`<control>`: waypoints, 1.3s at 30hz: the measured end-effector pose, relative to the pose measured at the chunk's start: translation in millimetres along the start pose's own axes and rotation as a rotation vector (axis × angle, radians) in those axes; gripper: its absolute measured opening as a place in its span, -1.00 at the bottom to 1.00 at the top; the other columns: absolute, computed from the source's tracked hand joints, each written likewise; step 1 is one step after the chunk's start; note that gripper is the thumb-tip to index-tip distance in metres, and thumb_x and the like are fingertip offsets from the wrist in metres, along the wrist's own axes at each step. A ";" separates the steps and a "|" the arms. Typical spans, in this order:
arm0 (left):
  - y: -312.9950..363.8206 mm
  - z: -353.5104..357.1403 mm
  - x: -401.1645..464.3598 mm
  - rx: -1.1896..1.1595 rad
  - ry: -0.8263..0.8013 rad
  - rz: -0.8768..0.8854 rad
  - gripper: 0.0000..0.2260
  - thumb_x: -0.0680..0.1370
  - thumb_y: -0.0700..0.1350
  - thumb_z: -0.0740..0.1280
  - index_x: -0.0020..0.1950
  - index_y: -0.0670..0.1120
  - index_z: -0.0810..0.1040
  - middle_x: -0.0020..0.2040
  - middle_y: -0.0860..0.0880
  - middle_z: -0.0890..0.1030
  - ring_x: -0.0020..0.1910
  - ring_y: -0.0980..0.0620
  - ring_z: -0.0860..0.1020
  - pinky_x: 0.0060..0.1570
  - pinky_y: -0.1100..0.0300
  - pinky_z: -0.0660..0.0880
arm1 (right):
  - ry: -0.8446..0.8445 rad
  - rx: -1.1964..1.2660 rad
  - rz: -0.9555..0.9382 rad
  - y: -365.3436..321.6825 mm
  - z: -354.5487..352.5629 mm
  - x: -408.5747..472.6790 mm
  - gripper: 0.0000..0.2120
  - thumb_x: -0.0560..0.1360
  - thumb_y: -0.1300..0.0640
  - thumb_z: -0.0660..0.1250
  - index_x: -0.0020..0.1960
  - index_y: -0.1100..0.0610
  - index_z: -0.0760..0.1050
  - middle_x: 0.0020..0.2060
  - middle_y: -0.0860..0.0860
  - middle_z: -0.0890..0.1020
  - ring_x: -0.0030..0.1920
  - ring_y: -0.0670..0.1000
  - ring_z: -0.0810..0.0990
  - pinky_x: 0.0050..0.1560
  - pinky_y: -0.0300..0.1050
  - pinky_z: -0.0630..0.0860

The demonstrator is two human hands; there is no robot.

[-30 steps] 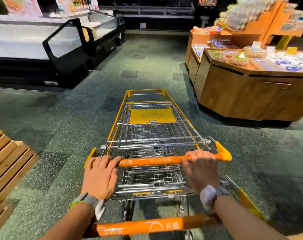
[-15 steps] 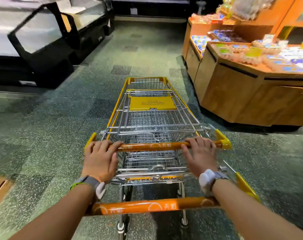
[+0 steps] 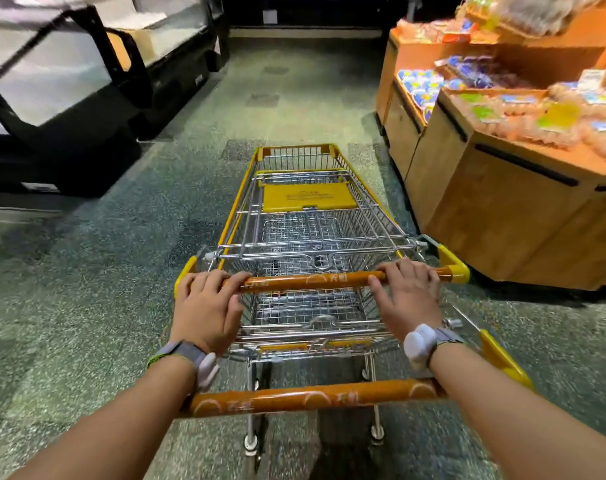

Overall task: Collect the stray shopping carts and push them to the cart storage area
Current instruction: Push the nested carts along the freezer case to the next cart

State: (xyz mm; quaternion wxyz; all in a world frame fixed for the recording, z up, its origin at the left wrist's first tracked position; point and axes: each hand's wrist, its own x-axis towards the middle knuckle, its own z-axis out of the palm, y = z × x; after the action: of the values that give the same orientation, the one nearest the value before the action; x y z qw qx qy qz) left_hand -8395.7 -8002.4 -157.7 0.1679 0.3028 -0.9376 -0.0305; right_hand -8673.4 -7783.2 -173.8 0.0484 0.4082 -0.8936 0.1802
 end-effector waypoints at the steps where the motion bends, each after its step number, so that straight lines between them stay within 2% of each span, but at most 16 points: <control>1: -6.9 9.8 33.9 0.014 -0.026 -0.014 -0.58 0.58 0.02 0.06 0.35 0.04 0.54 0.04 -0.01 0.54 0.09 -0.14 0.51 0.25 -0.16 0.29 | -0.022 -0.004 0.008 4.6 7.7 35.9 -0.60 0.60 -0.26 -0.05 0.17 -0.11 0.44 0.08 -0.07 0.43 0.19 0.05 0.35 0.37 0.15 0.16; 4: -13.7 20.6 64.6 0.025 0.036 0.002 -0.58 0.58 0.01 0.06 0.36 0.03 0.54 0.05 -0.01 0.54 0.09 -0.14 0.51 0.26 -0.16 0.30 | -0.014 -0.016 -0.013 4.9 16.4 68.6 -0.58 0.60 -0.26 -0.08 0.19 -0.12 0.44 0.10 -0.07 0.43 0.21 0.04 0.35 0.39 0.15 0.15; 6: -28.5 38.9 129.7 0.018 -0.004 0.002 -0.57 0.58 0.01 0.06 0.37 0.03 0.54 0.05 -0.02 0.54 0.10 -0.14 0.50 0.25 -0.15 0.30 | -0.037 -0.004 0.020 16.2 31.5 138.0 -0.57 0.59 -0.27 -0.08 0.21 -0.11 0.44 0.12 -0.06 0.44 0.23 0.05 0.35 0.41 0.16 0.14; 9: -35.6 50.6 179.2 0.025 0.045 0.009 -0.56 0.58 0.01 0.07 0.37 0.01 0.55 0.06 -0.03 0.55 0.11 -0.14 0.49 0.24 -0.15 0.29 | -0.033 0.017 -0.012 16.0 39.7 188.1 -0.56 0.60 -0.28 -0.08 0.22 -0.11 0.44 0.14 -0.06 0.44 0.26 0.06 0.35 0.42 0.18 0.13; 10: -53.0 71.8 243.1 0.040 0.009 -0.023 -0.56 0.58 0.01 0.07 0.37 0.01 0.56 0.06 -0.04 0.55 0.11 -0.14 0.49 0.24 -0.14 0.29 | -0.056 0.007 -0.015 20.6 58.7 261.9 -0.56 0.60 -0.28 -0.07 0.22 -0.11 0.45 0.14 -0.07 0.44 0.26 0.06 0.36 0.42 0.18 0.13; 11: -54.9 73.1 258.0 0.021 -0.004 -0.062 -0.56 0.58 0.01 0.07 0.37 0.01 0.56 0.06 -0.04 0.55 0.10 -0.14 0.49 0.23 -0.14 0.29 | -0.057 0.024 0.010 21.8 60.5 277.2 -0.57 0.61 -0.27 -0.06 0.23 -0.11 0.45 0.13 -0.08 0.44 0.26 0.05 0.36 0.43 0.17 0.13; 12: -55.0 77.3 261.5 0.062 0.048 -0.011 -0.56 0.58 0.01 0.07 0.37 0.02 0.56 0.06 -0.03 0.55 0.10 -0.13 0.49 0.23 -0.14 0.29 | -0.033 0.011 -0.013 23.0 61.4 278.7 -0.57 0.61 -0.27 -0.07 0.23 -0.12 0.45 0.12 -0.09 0.44 0.25 0.04 0.36 0.43 0.16 0.13; 13: -60.1 81.1 281.5 0.047 0.008 -0.032 -0.56 0.58 0.01 0.07 0.37 0.02 0.55 0.06 -0.03 0.55 0.10 -0.13 0.49 0.23 -0.13 0.29 | -0.057 0.016 -0.004 24.1 65.0 300.2 -0.57 0.62 -0.27 -0.07 0.23 -0.12 0.45 0.11 -0.10 0.43 0.25 0.03 0.36 0.43 0.15 0.13; 16: -69.1 90.2 309.9 0.066 0.058 0.004 -0.56 0.58 0.01 0.07 0.37 0.02 0.56 0.06 -0.02 0.55 0.10 -0.13 0.50 0.24 -0.14 0.29 | -0.010 -0.004 -0.036 29.7 73.4 328.1 -0.59 0.62 -0.27 -0.07 0.21 -0.13 0.44 0.09 -0.12 0.41 0.25 0.02 0.35 0.43 0.15 0.12; 23: -111.1 138.2 480.1 0.046 0.039 -0.030 -0.56 0.57 0.01 0.08 0.37 0.02 0.57 0.05 -0.04 0.55 0.10 -0.14 0.50 0.22 -0.15 0.30 | -0.025 0.016 -0.026 36.9 116.1 508.7 -0.60 0.62 -0.27 -0.06 0.21 -0.13 0.44 0.09 -0.11 0.42 0.24 0.03 0.36 0.42 0.16 0.15; 24: -112.1 141.1 485.2 0.050 0.070 -0.008 -0.56 0.57 0.01 0.08 0.37 0.03 0.56 0.06 -0.04 0.55 0.10 -0.14 0.50 0.22 -0.15 0.29 | -0.031 0.019 -0.032 36.8 117.3 512.8 -0.60 0.62 -0.27 -0.06 0.21 -0.13 0.44 0.11 -0.11 0.42 0.26 0.03 0.35 0.43 0.17 0.14; 26: -130.5 154.7 551.3 0.016 -0.005 -0.054 -0.56 0.57 0.01 0.08 0.38 0.05 0.55 0.07 -0.03 0.54 0.09 -0.13 0.49 0.22 -0.15 0.29 | -0.063 0.002 -0.010 38.8 133.5 583.1 -0.57 0.62 -0.27 -0.08 0.23 -0.13 0.44 0.16 -0.09 0.44 0.31 0.04 0.34 0.45 0.18 0.12; 28: -141.1 166.6 586.2 0.037 0.041 -0.029 -0.56 0.57 0.01 0.08 0.38 0.05 0.55 0.07 -0.03 0.54 0.10 -0.13 0.49 0.22 -0.16 0.30 | -0.049 0.000 -0.022 40.5 142.0 616.5 -0.55 0.61 -0.28 -0.08 0.23 -0.11 0.46 0.17 -0.06 0.46 0.32 0.05 0.34 0.46 0.17 0.11; 36: -183.1 217.7 765.3 0.023 0.009 -0.058 -0.57 0.58 0.00 0.08 0.37 0.04 0.56 0.08 -0.04 0.56 0.14 -0.13 0.49 0.25 -0.16 0.30 | -0.040 0.020 -0.025 52.6 188.5 807.1 -0.57 0.61 -0.26 -0.05 0.21 -0.09 0.47 0.12 -0.08 0.45 0.27 0.06 0.36 0.44 0.18 0.13; 39: -190.4 226.0 808.5 0.037 0.030 -0.047 -0.56 0.59 0.01 0.06 0.39 0.05 0.53 0.09 -0.03 0.54 0.16 -0.13 0.49 0.27 -0.17 0.29 | 0.008 0.017 -0.052 56.9 197.2 852.8 -0.59 0.61 -0.26 -0.02 0.18 -0.08 0.47 0.09 -0.08 0.45 0.23 0.05 0.35 0.41 0.16 0.13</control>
State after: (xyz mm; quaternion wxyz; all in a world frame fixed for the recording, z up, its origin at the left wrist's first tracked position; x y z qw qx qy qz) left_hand -8979.5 -8635.0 -161.2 0.1756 0.3285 -0.9280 -0.0126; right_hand -9268.7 -8427.4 -174.0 0.0530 0.4308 -0.8810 0.1883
